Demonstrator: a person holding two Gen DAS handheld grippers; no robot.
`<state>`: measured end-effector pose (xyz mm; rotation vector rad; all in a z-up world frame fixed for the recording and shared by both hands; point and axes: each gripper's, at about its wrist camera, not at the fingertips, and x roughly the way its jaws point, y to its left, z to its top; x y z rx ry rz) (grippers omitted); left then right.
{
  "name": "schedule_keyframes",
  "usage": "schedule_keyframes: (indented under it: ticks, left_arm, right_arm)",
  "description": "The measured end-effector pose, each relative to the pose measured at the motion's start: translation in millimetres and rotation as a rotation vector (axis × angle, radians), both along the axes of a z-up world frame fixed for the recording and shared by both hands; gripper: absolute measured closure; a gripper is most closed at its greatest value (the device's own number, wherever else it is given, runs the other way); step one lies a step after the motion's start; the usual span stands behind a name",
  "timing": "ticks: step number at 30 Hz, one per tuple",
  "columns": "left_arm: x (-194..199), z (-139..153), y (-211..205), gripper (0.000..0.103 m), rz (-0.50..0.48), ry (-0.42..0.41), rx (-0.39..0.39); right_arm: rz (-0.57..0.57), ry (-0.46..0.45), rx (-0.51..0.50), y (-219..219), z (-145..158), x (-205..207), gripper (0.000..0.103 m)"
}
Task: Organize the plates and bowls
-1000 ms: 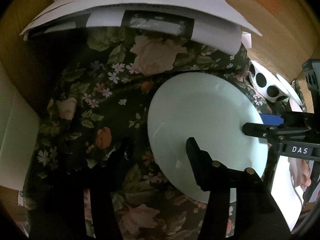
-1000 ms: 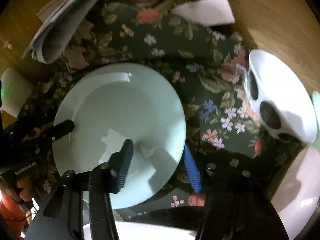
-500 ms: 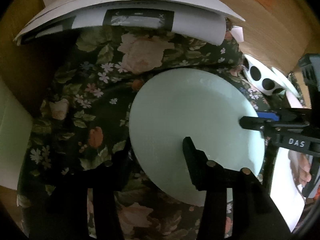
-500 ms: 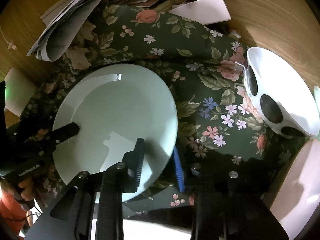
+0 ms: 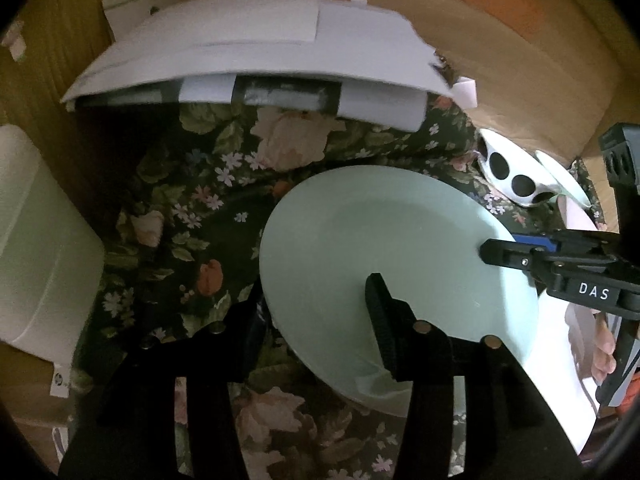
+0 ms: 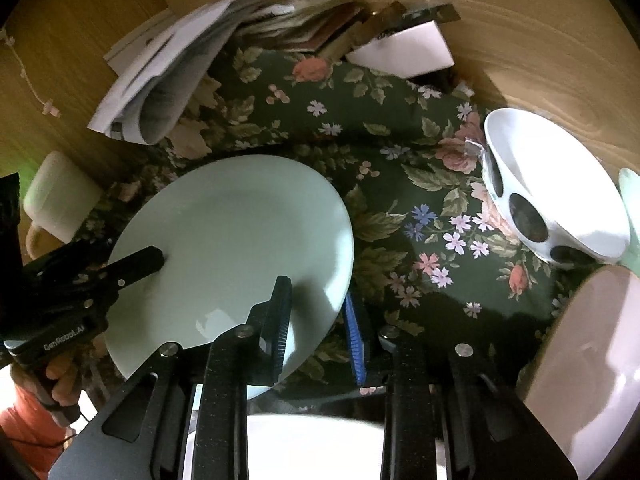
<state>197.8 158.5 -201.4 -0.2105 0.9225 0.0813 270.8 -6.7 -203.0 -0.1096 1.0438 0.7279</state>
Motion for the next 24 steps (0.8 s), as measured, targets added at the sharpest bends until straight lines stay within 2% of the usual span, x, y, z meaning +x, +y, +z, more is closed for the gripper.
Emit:
schedule_keyframes:
  ticks: [14, 24]
  left_arm:
    - [-29, 35, -20, 0.055, -0.024, -0.073, 0.025]
    - [-51, 58, -43, 0.055, -0.048, -0.121, 0.041]
  right_arm:
    - [-0.029, -0.059, 0.053, -44, 32, -20, 0.08]
    - [-0.056, -0.106, 0.077, -66, 48, -51, 0.08]
